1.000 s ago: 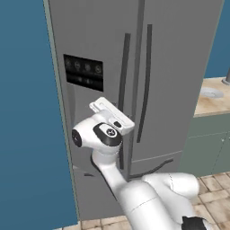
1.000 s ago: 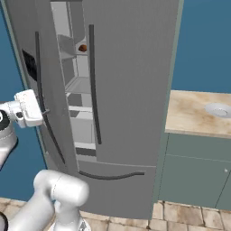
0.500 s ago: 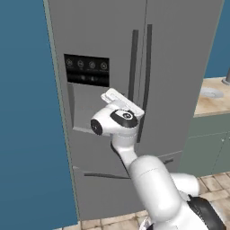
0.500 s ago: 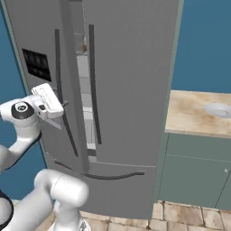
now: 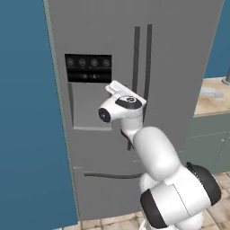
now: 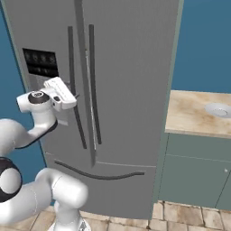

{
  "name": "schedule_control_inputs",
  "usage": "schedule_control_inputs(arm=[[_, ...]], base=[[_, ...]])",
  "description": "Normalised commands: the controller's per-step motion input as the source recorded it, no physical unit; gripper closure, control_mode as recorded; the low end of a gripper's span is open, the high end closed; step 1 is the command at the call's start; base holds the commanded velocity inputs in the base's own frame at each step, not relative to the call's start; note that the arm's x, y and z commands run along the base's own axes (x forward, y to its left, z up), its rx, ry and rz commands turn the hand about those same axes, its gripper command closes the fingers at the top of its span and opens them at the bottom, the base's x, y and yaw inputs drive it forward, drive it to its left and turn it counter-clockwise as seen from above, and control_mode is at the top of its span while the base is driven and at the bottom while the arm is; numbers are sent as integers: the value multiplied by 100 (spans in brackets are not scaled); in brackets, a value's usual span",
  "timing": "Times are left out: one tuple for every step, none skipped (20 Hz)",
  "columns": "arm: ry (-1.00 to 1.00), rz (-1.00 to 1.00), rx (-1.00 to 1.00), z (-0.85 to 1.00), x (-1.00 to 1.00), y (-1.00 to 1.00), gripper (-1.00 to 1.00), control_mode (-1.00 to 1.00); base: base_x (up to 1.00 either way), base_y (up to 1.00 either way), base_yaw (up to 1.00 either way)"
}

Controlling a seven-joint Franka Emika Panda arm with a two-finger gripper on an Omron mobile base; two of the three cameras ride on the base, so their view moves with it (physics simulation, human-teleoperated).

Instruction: Place the chicken drumstick on the counter behind the older chicken drumstick on the same shelf of the fridge to maintain FIFO order. Close the fridge door when finished.

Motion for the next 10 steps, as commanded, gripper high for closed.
schedule_control_inputs(arm=[[0, 0, 0, 8, 59, 0, -100, -100], [0, 0, 0, 5, 56, 0, -100, -100], [0, 0, 0, 6, 58, 0, -100, -100], [0, 0, 0, 1, 59, 0, -100, -100], [0, 0, 0, 0, 61, 0, -100, -100], [0, 0, 0, 0, 62, 0, -100, -100], [0, 0, 0, 0, 62, 0, -100, -100], [0, 0, 0, 0, 66, 0, -100, -100], [0, 0, 0, 0, 66, 0, -100, -100], [0, 0, 0, 0, 65, 0, -100, -100]], base=[[0, 0, 0], [0, 0, 0], [0, 0, 0], [0, 0, 0], [0, 0, 0], [0, 0, 0], [0, 0, 0], [0, 0, 0], [0, 0, 0], [0, 0, 0]])
